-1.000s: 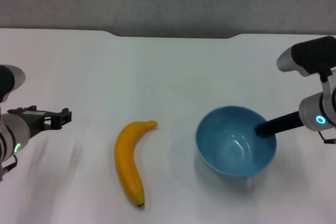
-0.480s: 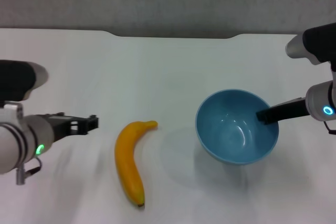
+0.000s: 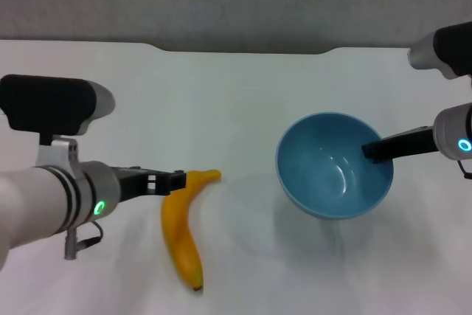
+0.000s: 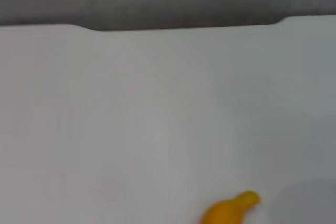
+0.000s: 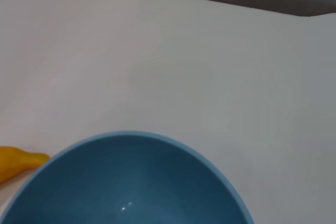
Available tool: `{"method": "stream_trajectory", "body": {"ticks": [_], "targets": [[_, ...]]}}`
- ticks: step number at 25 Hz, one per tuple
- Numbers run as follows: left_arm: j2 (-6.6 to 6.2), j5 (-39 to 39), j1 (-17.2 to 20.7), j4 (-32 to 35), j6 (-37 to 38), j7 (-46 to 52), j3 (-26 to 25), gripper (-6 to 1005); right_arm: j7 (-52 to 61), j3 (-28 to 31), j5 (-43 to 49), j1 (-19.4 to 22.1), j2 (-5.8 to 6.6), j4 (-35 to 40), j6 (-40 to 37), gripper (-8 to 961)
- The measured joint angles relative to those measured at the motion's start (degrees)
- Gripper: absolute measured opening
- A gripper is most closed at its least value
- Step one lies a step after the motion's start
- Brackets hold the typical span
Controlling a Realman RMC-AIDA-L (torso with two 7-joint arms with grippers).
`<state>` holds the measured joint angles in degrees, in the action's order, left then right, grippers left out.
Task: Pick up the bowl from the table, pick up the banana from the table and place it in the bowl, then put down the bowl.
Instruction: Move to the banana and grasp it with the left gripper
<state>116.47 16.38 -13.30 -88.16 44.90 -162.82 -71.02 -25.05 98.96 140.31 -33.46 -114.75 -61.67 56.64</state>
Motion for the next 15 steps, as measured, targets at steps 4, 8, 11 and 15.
{"method": "stream_trajectory", "body": {"ticks": [4, 8, 11, 15], "targets": [[0.01, 0.8, -1.1, 0.9, 0.4, 0.0, 0.1, 778, 0.1, 0.0, 0.0, 0.1, 0.03, 0.0, 0.0, 40], [0.1, 3.9, -4.5, 5.2, 2.4, 0.0, 0.2, 778, 0.2, 0.0, 0.1, 0.2, 0.05, -0.1, 0.0, 41], [0.11, 4.6, -5.6, 6.8, 2.6, 0.0, 0.2, 778, 0.2, 0.0, 0.1, 0.2, 0.06, -0.1, 0.0, 42], [0.35, 4.7, -6.4, 9.0, 1.9, 0.0, 0.4, 778, 0.1, -0.3, 0.1, 0.2, 0.06, -0.1, 0.1, 44]]}}
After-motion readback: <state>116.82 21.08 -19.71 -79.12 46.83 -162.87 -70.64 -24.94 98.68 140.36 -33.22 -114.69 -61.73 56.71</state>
